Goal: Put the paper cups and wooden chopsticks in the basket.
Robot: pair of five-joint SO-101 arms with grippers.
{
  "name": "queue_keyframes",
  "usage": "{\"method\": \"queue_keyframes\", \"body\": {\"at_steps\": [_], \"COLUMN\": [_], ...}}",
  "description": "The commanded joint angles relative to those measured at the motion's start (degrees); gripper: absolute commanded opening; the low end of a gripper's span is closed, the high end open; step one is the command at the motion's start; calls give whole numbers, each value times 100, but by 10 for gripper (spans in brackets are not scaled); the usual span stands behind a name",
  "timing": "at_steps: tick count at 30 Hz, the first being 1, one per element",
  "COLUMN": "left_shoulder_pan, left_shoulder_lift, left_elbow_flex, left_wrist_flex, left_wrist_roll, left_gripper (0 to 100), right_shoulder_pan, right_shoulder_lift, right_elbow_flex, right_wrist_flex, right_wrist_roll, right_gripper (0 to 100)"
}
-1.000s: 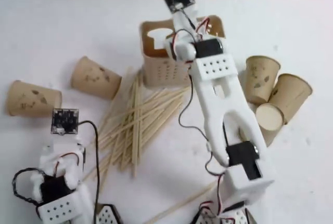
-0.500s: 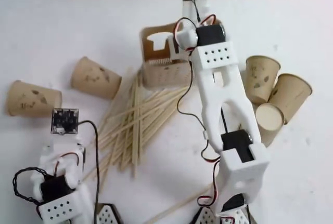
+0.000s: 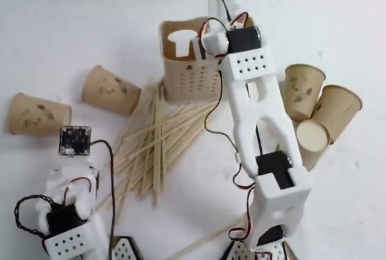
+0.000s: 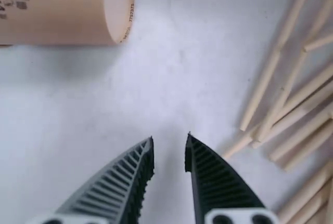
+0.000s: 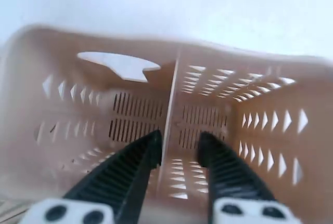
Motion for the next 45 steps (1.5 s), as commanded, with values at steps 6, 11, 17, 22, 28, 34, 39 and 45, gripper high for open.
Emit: {"method": "queue_keyframes", "body": {"at_steps": [6, 11, 17, 22, 28, 34, 39, 45], "left_shoulder_pan": [-31, -31, -31, -31, -31, -31, -31, -31], "left_shoulder_lift": [22, 22, 22, 22, 22, 22, 22, 22], "left_elbow_flex": [0, 0, 0, 0, 0, 0, 0, 0], "left_wrist_flex": [26, 26, 26, 26, 26, 26, 26, 26], "left_wrist_roll": [-70, -70, -70, -70, -70, -70, -70, -70], "left_gripper": [117, 117, 117, 117, 117, 117, 117, 117], "right_shoulder_pan": [198, 866, 1596, 2070, 3222, 4576, 5218, 5262], "right_shoulder_lift": [-444, -1455, -2141, -2167, -2563, -2598, -2070, -822], "right_elbow_flex": [-281, -237, -220, -176, 1055, 2101, 2690, 2725], "right_wrist_flex": [145, 497, 1429, 2009, 2000, 822, -892, -1525], "right_wrist_roll": [273, 615, 1327, 2224, 3798, 4018, 3991, 4888], "right_gripper": [227, 226, 228, 229, 229, 229, 229, 230]}}
